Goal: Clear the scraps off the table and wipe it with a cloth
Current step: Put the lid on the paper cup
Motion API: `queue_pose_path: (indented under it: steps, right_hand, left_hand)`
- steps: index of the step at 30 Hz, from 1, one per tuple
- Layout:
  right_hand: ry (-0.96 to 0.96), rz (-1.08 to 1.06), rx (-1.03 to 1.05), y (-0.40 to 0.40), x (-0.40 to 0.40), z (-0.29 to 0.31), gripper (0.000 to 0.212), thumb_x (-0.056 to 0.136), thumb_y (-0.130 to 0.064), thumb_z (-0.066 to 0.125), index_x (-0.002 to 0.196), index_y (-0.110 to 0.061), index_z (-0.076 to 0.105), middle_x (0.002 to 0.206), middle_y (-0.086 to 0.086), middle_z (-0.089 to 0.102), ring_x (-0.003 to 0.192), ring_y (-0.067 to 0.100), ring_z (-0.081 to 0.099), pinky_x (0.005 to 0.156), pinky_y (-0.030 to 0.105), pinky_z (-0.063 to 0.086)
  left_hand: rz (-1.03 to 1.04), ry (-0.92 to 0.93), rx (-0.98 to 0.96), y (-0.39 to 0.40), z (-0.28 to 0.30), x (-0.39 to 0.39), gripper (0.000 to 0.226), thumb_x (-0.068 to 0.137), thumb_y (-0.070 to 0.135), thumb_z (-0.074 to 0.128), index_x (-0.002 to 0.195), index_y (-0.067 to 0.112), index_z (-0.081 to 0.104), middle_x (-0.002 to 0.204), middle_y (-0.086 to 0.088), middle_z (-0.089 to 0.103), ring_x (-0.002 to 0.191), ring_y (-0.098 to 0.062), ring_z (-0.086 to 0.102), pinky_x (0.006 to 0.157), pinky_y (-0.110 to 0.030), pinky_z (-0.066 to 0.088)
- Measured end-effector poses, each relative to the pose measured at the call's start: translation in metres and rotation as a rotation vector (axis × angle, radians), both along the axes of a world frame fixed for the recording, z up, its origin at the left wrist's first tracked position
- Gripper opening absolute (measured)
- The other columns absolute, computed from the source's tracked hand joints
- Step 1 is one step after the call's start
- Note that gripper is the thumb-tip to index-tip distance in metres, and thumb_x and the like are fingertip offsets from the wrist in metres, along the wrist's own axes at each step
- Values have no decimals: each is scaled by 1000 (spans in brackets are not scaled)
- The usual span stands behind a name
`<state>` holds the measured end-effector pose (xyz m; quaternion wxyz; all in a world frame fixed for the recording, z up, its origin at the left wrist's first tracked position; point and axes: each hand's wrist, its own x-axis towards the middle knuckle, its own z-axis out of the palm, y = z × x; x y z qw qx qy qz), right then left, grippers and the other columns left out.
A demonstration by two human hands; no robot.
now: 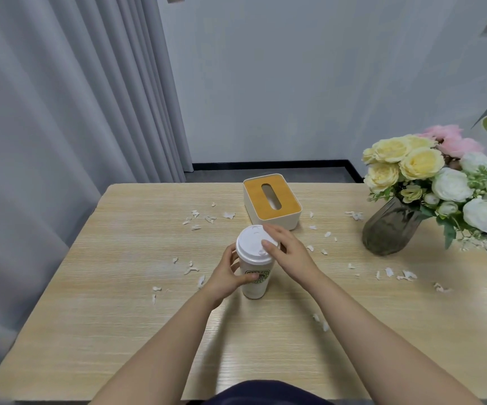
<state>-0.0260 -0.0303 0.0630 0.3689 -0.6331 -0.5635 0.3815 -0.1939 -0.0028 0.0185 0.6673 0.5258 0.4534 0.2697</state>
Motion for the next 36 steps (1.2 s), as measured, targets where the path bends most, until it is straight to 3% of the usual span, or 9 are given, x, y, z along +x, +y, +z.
queue_pose_path:
  steps: [2, 5, 7, 11, 17, 22, 30, 34, 36]
  right_hand:
    - [12, -16, 8, -4, 0, -2, 48, 92, -34, 55, 138, -25, 45, 140, -17, 38, 129, -2, 33, 108, 22, 27]
    - [38, -43, 20, -11, -1, -7, 47, 92, -34, 55, 138, -29, 44, 137, -23, 37, 127, -7, 30, 106, 18, 25]
    - [53, -64, 43, -13, -3, -10, 41, 95, -30, 51, 136, -28, 46, 137, -20, 41, 127, -8, 32, 106, 16, 26]
    - [141, -172, 47, -15, -7, -13, 34, 98, -24, 47, 131, -23, 54, 129, -16, 52, 120, -6, 43, 97, 10, 32]
    - [246, -261, 4, -11, -11, -15, 32, 96, -19, 49, 127, -20, 58, 129, -6, 58, 119, 5, 50, 99, 21, 38]
    - [320, -333, -40, -6, -17, -15, 31, 96, -14, 48, 124, -18, 61, 127, -1, 60, 120, 12, 52, 103, 29, 40]
    - [376, -355, -49, -4, -21, -19, 31, 95, -9, 47, 121, -16, 63, 122, 0, 63, 116, 12, 55, 101, 28, 42]
    - [344, -326, -50, -4, -21, -17, 31, 96, -10, 46, 123, -15, 61, 124, -1, 62, 115, 10, 54, 97, 24, 41]
    - [291, -293, -41, -4, -19, -16, 32, 97, -13, 45, 125, -16, 59, 125, -2, 61, 114, 7, 52, 95, 20, 38]
  left_hand:
    - [26, -24, -22, 1, 7, -2, 66, 79, -5, 62, 128, 33, 37, 136, 10, 42, 125, -11, 41, 96, -31, 40]
    - [188, -122, -63, 4, 22, -1, 56, 75, 25, 52, 130, 33, 45, 135, 13, 48, 123, -9, 44, 96, -33, 35]
    - [183, -113, -9, 5, 28, 5, 42, 86, 37, 55, 127, 33, 48, 129, 15, 50, 120, -8, 46, 96, -30, 37]
    - [149, -34, 101, 3, 29, 14, 30, 94, 15, 54, 120, 29, 51, 117, 5, 59, 109, -14, 55, 88, -24, 46]
    - [162, -15, 113, -2, 27, 9, 34, 91, 17, 59, 123, 26, 55, 120, 2, 62, 111, -15, 57, 93, -31, 48]
    - [181, -31, 127, -8, 30, 5, 36, 91, 18, 60, 126, 22, 56, 120, 3, 63, 100, -7, 58, 72, -14, 45]
    - [214, -52, 109, -11, 28, 5, 32, 85, 25, 65, 113, 38, 58, 118, 9, 63, 106, -6, 59, 89, -23, 49]
    - [235, -33, 88, -9, 28, 6, 31, 92, 19, 59, 121, 27, 58, 116, 11, 63, 104, -6, 58, 85, -23, 47]
    - [277, -34, 64, -7, 31, 8, 24, 93, 21, 56, 116, 22, 62, 110, 12, 64, 101, -6, 58, 84, -24, 47]
